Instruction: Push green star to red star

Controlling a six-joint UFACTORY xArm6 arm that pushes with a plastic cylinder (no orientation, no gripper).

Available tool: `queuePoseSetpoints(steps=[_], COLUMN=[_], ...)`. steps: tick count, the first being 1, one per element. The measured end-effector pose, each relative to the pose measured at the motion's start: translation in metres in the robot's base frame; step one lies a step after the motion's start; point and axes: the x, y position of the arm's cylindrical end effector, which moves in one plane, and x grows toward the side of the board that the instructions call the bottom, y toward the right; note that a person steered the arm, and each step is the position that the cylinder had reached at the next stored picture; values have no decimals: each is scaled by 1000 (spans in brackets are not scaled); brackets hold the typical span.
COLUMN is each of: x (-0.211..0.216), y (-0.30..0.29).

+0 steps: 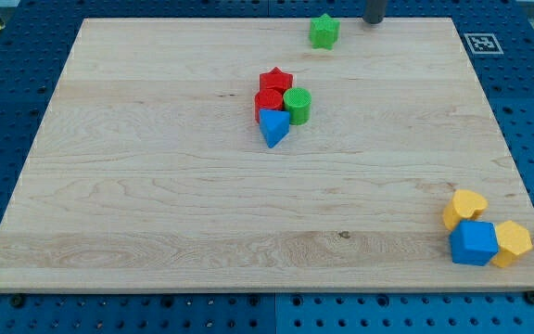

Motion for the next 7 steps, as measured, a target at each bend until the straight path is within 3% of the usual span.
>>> queuePoseSetpoints(steps=[2,4,7], x=[2,23,56], y=[-15,-88,-88])
